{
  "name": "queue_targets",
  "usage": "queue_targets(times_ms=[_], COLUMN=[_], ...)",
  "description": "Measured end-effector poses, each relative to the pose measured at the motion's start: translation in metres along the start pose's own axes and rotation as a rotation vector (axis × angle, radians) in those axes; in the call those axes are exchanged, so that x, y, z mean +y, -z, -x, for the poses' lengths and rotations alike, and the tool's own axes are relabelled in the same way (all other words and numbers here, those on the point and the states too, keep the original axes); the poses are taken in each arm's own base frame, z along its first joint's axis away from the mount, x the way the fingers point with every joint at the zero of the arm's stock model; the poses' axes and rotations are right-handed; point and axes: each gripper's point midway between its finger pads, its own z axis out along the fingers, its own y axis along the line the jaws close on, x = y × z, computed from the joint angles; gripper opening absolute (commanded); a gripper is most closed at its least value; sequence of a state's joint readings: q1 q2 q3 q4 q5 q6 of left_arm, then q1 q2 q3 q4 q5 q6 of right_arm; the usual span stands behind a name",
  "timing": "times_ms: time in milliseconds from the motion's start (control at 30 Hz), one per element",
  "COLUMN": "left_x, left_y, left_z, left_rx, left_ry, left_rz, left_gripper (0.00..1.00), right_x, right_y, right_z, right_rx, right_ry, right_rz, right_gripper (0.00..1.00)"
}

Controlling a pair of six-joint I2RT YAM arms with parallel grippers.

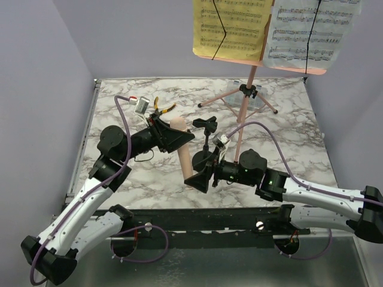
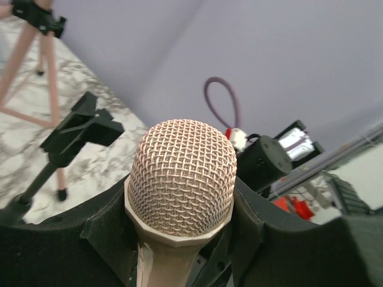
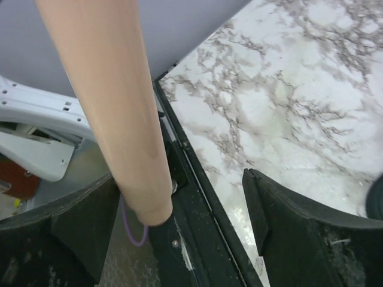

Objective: Set up the instrument practice props

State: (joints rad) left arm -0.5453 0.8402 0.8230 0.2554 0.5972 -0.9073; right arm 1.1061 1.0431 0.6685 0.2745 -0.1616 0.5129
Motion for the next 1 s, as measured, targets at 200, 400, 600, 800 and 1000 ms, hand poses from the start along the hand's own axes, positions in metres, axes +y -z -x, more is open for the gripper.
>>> queue_targets(times_ms=[200, 400, 600, 800, 1000], left_x=[0.004, 0.006, 0.029, 0.032, 0.017], left_y=[0.026, 0.033, 0.017, 0.012, 0.019], left_z=[0.007, 0.007, -0.006, -0.010, -0.007], left_rx=[-0.034, -0.053, -0.045, -0.033, -0.053], left_ry=[-0.116, -0.084, 0.059, 0.114, 0.127], left_rz=[0.151, 0.186, 0.183, 0.173, 0.146], left_gripper=[0.00, 0.00, 0.00, 0.50, 0.78], right_x=[-0.020, -0.005, 0.017, 0.024, 0.029], right_y=[0.028, 0.032, -0.007, -0.029, -0.017], right_z=[0.006, 0.004, 0.003, 0.012, 0.024], right_rx=[-0.046, -0.052, 0.007, 0.010, -0.030], right_ry=[0.015, 0.043, 0.037, 0.003, 0.029], right_rz=[-0.132, -0.035, 0.108, 0.136, 0.136], right_gripper=[1.00, 1.00, 0.76, 0.01, 0.00])
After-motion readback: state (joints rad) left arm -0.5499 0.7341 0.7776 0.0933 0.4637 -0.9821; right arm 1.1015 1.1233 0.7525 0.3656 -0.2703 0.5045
